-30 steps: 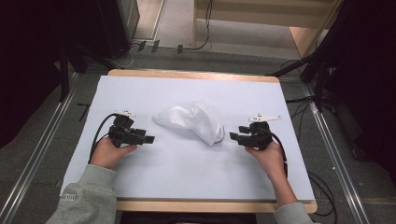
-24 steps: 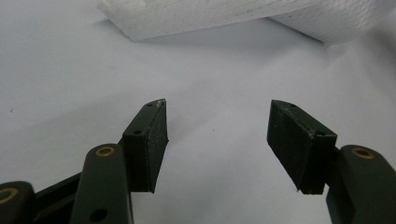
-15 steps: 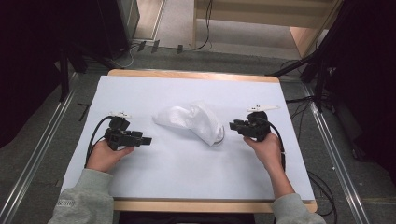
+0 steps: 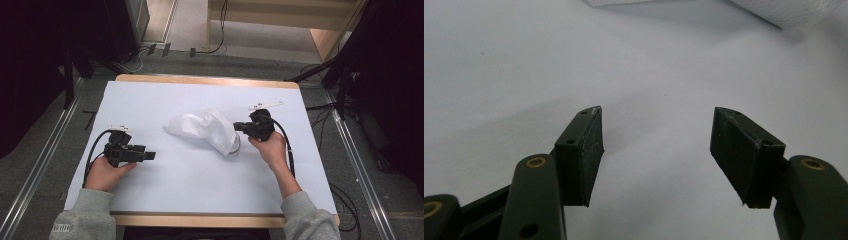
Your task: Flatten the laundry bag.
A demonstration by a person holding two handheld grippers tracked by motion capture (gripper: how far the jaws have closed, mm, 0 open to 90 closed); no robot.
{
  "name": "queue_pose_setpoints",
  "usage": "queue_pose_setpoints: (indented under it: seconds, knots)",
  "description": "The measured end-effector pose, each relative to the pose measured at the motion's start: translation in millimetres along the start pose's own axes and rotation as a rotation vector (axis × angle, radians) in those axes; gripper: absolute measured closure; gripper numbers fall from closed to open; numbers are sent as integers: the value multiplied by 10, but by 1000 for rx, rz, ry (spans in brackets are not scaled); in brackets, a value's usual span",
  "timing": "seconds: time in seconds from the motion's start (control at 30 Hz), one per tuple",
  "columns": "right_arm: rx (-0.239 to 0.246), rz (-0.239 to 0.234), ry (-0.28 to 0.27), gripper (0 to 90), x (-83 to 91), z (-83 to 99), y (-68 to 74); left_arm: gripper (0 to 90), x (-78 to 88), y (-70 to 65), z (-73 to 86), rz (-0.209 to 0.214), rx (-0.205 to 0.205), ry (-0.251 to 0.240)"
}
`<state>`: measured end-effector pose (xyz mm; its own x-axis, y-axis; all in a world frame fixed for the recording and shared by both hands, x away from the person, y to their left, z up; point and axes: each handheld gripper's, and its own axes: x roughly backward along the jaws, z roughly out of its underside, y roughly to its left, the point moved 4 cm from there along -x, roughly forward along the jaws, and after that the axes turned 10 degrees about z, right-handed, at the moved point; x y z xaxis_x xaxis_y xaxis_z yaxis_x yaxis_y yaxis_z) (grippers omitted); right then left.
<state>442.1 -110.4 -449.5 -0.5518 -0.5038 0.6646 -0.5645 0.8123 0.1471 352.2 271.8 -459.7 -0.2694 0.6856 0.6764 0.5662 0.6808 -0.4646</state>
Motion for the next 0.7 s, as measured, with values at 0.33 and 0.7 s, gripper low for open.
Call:
queue_pose_setpoints:
  seconds: [0.33,0.7]
  knots:
    - [52,-68,5,900,27,40,280,389,28,15,-18,2,-9,-19]
    - [133,-111,24,900,38,211,643,398,14,33,-106,15,-17,-31]
